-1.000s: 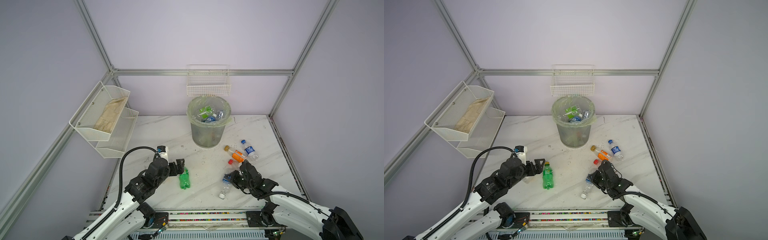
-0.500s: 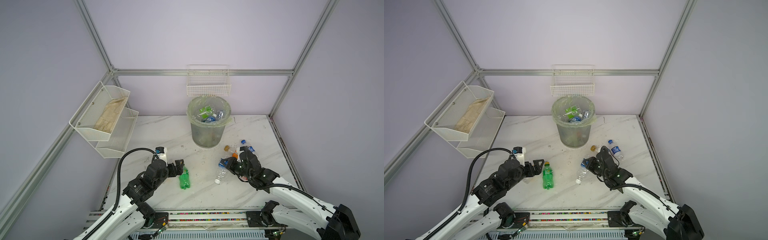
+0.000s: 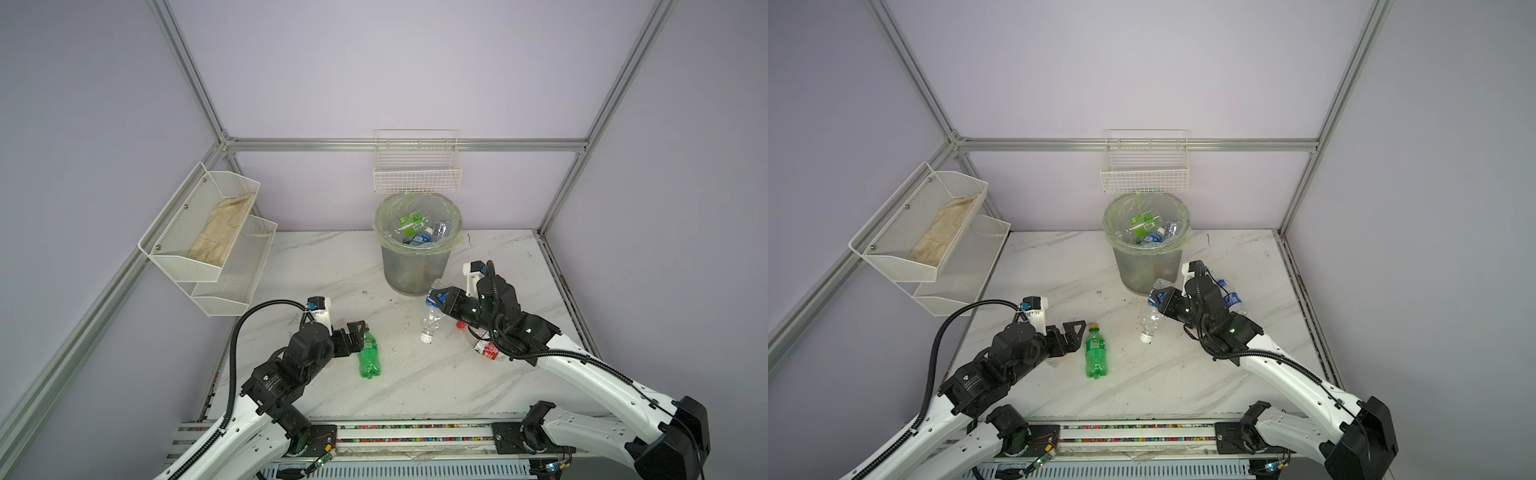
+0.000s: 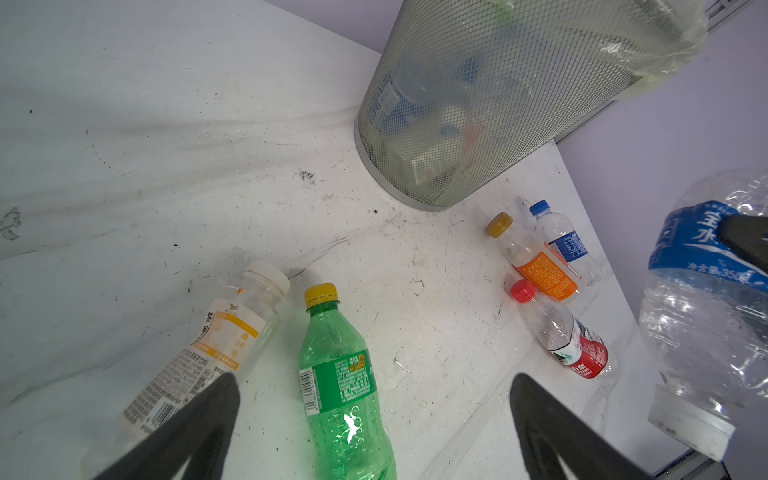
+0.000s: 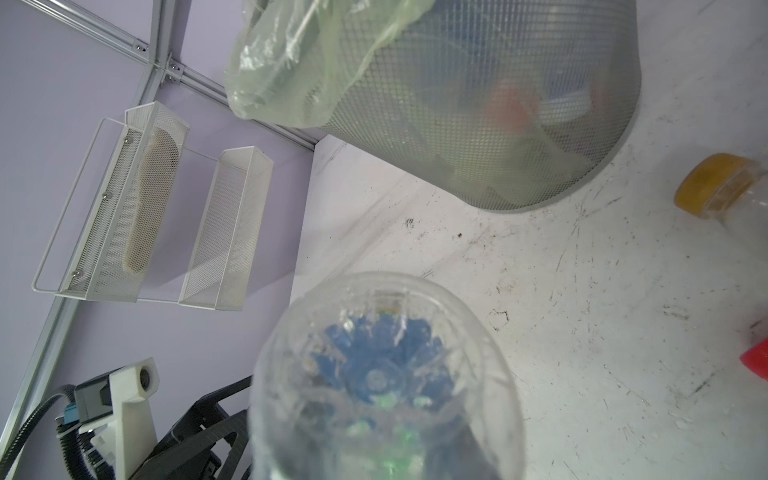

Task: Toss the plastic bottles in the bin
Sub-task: 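Lift the blue-labelled bottle high with the right gripper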

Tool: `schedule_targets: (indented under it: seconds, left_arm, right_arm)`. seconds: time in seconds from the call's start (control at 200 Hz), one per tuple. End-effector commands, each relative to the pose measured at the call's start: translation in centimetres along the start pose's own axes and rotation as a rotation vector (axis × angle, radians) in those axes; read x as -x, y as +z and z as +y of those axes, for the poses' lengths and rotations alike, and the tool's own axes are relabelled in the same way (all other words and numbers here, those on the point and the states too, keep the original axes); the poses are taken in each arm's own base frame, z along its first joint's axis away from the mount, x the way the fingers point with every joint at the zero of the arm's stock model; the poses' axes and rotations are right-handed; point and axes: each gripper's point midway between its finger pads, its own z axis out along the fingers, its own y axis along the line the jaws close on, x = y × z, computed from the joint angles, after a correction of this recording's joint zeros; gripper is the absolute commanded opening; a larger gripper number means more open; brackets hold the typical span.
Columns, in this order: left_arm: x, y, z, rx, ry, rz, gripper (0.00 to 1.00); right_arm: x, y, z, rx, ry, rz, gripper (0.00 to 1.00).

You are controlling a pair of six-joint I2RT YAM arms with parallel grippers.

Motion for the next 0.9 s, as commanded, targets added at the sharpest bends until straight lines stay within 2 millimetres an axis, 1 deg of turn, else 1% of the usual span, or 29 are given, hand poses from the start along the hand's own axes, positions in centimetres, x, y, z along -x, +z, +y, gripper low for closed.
schedule_targets:
  seconds: [0.0, 0.125, 0.29, 0.425, 0.61, 0.695, 0.74, 0.815, 0.895]
  left_arm:
    - [-1.0, 0.5, 0.6, 0.007, -0.009, 0.013, 1.00]
    - [-1.0, 0.5, 0.5, 0.004, -0.010, 0.015, 1.00]
    - [-1.1, 0.4, 0.7, 0.005, -0.016, 0.013, 1.00]
    - [-1.0, 0.3, 0.7, 0.006, -0.019, 0.006, 1.00]
    - [-0.8, 0.3, 0.6, 0.006, -0.017, 0.004, 1.00]
    - [-0.8, 0.3, 0.6, 0.006, -0.016, 0.005, 1.00]
    - [-0.8, 0.3, 0.6, 0.006, -0.016, 0.005, 1.00]
    - [-0.8, 0.3, 0.7, 0.006, -0.016, 0.003, 1.00]
    - [-0.8, 0.3, 0.7, 0.008, -0.012, 0.002, 1.00]
  right_arm:
    - [1.0, -1.0, 1.1, -0.008, -0.066, -0.035, 0.00]
    - [2.0, -2.1, 2.1, 0.000, -0.097, -0.076, 0.00]
    - [3.8, -4.1, 3.4, 0.017, -0.139, -0.147, 0.00]
    - [5.8, -6.5, 4.5, -0.001, -0.192, -0.220, 0.00]
    - [8.2, -10.0, 5.3, -0.031, -0.239, -0.330, 0.00]
    - [9.3, -11.8, 5.8, -0.028, -0.251, -0.386, 0.00]
    - [9.9, -13.2, 6.1, -0.017, -0.251, -0.423, 0.00]
    - [10.8, -15.8, 6.9, 0.029, -0.247, -0.499, 0.00]
    - [11.8, -19.0, 7.5, 0.077, -0.242, -0.592, 0.00]
